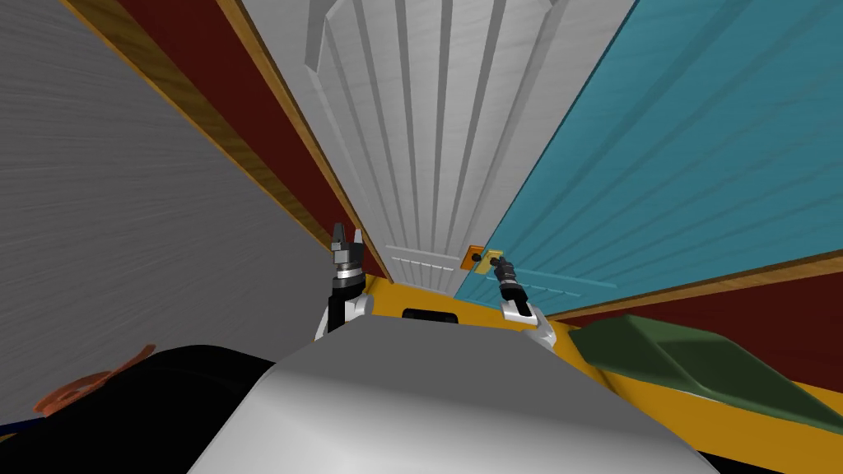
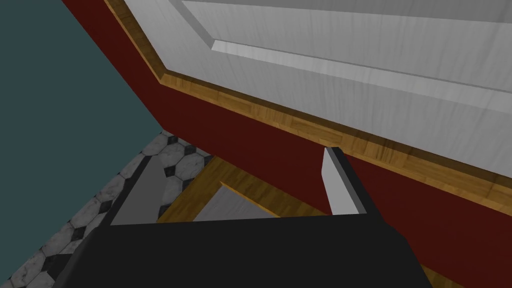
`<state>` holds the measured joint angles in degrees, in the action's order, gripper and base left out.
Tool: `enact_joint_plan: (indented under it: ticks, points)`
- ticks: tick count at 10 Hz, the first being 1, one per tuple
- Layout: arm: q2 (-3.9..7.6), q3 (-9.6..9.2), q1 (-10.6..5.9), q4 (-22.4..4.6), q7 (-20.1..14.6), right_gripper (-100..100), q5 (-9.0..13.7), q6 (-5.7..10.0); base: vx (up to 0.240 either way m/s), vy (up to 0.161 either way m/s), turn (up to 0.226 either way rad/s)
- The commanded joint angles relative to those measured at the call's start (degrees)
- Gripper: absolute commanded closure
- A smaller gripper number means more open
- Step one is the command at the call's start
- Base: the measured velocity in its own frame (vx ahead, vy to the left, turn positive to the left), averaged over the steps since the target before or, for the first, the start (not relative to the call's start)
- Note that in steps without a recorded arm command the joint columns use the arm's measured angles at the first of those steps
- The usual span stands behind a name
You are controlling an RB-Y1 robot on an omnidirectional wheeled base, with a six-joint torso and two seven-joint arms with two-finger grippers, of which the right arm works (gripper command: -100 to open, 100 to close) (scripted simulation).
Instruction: Pull the door open
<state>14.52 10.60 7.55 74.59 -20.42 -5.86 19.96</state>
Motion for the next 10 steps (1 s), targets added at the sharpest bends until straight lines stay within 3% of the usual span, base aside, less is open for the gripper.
enact_joint_plan:
  ticks: [1,2,3,7,10]
  points:
    - [0.54,1.18,0.90,-0.8,0.0,100,0.1,-0.11,-0.158,-0.097,-0.119]
    - [1.04,1.67,1.47,-1.0,-0.1,100,0.2,-0.17,-0.198,-0.067,-0.125]
    - [0.87,1.36,1.86,-0.5,-0.4,-100,0.1,0.30,-0.196,-0.017,-0.054]
    - [0.95,-0.61,2.89,2.2,-1.8,-100,-0.3,0.35,-0.196,0.089,0.039]
    - [1.93,2.20,4.20,1.5,-1.3,-100,0.2,-0.96,-0.079,-0.002,-0.112]
